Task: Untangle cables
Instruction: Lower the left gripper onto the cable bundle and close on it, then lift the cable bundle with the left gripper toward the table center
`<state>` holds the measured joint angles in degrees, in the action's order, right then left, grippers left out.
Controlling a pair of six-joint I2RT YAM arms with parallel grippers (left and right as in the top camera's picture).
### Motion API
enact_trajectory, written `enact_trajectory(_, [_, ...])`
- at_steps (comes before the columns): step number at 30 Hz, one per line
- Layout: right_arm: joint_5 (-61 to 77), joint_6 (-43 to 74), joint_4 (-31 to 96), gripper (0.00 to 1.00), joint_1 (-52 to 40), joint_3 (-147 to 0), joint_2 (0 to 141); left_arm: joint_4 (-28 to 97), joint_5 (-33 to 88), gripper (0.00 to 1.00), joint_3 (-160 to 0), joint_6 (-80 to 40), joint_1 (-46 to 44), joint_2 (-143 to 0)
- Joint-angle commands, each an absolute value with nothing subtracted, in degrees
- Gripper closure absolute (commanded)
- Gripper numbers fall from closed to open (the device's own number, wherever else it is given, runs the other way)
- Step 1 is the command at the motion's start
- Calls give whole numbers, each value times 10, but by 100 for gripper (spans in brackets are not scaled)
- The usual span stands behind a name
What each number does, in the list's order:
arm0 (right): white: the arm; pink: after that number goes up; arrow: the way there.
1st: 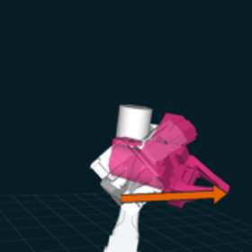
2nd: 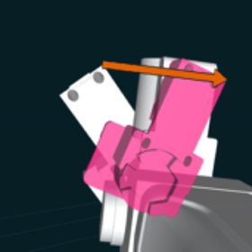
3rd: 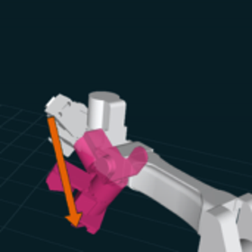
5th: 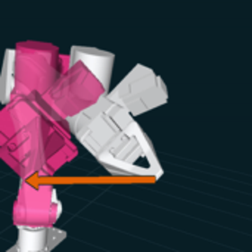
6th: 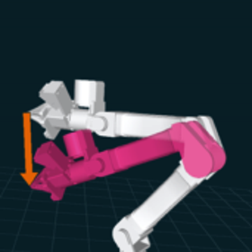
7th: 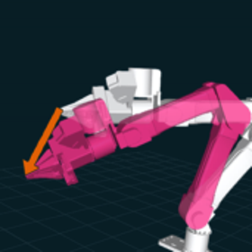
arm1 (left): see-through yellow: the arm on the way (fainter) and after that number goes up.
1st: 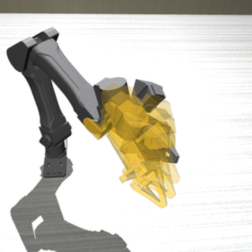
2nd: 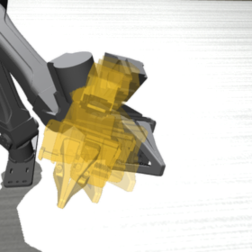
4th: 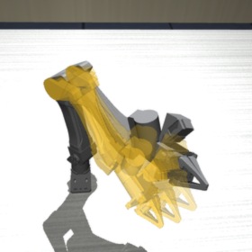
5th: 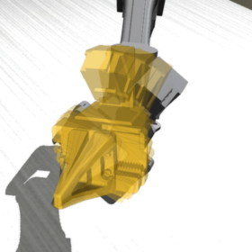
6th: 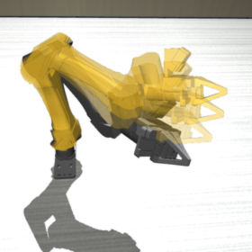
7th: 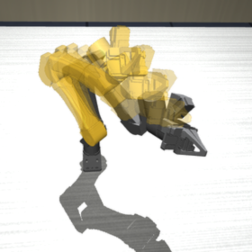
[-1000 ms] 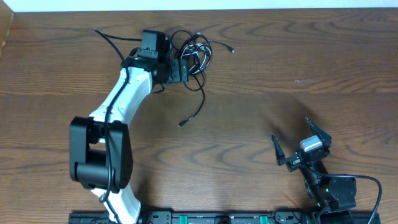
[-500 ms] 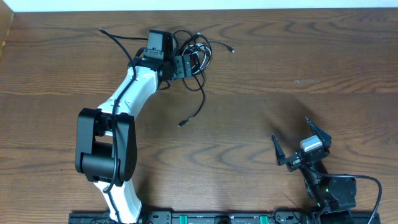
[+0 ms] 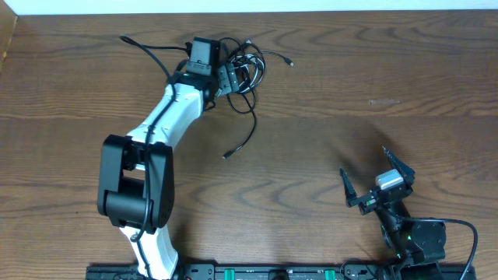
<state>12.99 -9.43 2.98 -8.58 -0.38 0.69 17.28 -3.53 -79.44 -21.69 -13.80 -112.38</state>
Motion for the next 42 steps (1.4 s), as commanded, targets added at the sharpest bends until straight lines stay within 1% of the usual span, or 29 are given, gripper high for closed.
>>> enact_trajectory(1, [124, -90, 33, 1, -82, -3, 5, 157, -114, 8, -805, -243, -164, -1139])
enact_trajectory(5, [124, -90, 33, 1, -82, -3, 5, 126, -115, 8, -805, -252, -183, -1158])
enact_trajectory(12, [124, -90, 33, 1, -82, -3, 5, 115, -147, 8, -805, -331, -186, -1194])
enact_trajectory(22, [124, -90, 33, 1, -82, -3, 5, 100, -147, 9, -805, -333, -186, -1225])
enact_trajectory(30, [124, -90, 33, 1, -82, -3, 5, 134, -146, 9, -805, -333, -187, -1237])
enact_trajectory(31, [124, -90, 33, 1, -82, -3, 5, 137, -145, 10, -805, -333, -187, -1237])
enact_trajectory(33, [124, -90, 33, 1, -82, -3, 5, 143, -145, 18, -805, -333, -187, -1237])
enact_trajectory(36, [124, -90, 33, 1, -82, -3, 5, 149, -138, 38, -805, -333, -187, -1237])
enact_trajectory(38, [124, -90, 33, 1, -82, -3, 5, 154, -128, 53, -805, -333, -187, -1237])
enact_trajectory(41, [124, -90, 33, 1, -82, -3, 5, 167, -109, 62, -805, -333, -187, -1237])
enact_trajectory(42, [124, -90, 33, 1, -82, -3, 5, 175, -101, 67, -805, -333, -187, -1237])
